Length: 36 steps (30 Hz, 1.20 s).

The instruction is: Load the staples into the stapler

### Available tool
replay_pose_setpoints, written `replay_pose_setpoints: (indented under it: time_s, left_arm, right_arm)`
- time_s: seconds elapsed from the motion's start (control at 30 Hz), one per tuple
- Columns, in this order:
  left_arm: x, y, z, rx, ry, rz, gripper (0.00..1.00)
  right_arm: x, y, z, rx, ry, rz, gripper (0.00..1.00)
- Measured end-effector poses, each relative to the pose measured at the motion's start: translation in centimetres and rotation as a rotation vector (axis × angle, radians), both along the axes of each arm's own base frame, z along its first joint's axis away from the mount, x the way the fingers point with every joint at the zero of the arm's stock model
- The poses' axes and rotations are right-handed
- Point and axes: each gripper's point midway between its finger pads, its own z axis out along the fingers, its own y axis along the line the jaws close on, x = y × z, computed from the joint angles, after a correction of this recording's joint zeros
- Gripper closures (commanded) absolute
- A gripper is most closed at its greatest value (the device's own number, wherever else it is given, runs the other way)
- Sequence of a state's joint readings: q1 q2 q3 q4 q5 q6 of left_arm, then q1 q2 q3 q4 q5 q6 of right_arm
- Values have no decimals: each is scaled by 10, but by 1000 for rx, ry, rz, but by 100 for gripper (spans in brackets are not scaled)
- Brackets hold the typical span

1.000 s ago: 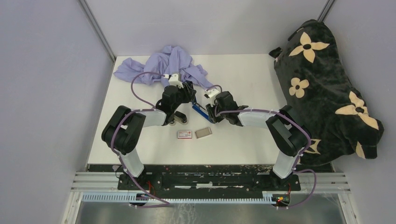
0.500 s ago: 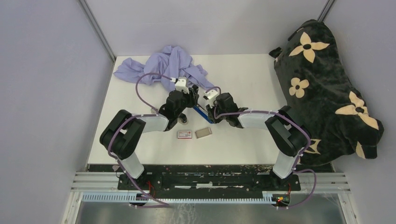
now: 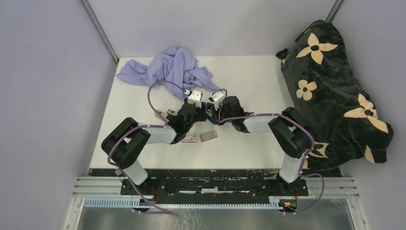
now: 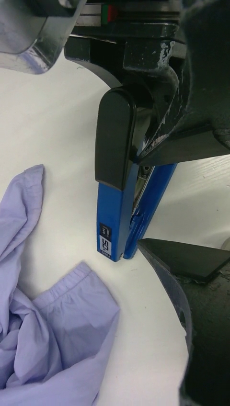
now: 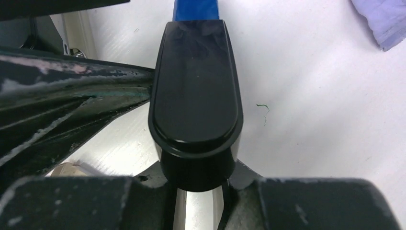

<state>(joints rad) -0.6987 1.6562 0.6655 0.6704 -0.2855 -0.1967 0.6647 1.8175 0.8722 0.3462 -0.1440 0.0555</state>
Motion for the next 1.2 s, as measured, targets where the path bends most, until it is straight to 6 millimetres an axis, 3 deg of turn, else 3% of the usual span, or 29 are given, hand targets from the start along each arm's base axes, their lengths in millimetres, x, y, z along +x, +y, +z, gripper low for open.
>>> replay_pose_setpoints:
  time_s: [0.2, 0.37, 0.47, 0.83, 1.0, 1.2]
  left_arm:
    - [-3, -1, 1, 25, -18, 24, 33]
    - [-4, 1, 5, 27, -25, 40, 28]
    - [-7, 8, 17, 2, -38, 64, 25]
    - [-30, 32, 57, -164, 22, 182, 13]
    - [-42, 53, 62, -218, 95, 247, 8]
    - [-45, 100, 57, -301, 200, 361, 6]
  right_arm:
    - [3, 0, -1, 7, -12, -6, 95]
    - [4, -1, -2, 9, -18, -8, 75]
    - [3, -2, -2, 7, -19, -11, 64]
    - [-19, -25, 4, -41, 27, -48, 40]
    - [-23, -31, 19, -71, 49, -60, 39]
    - [-13, -28, 42, -107, 53, -57, 39]
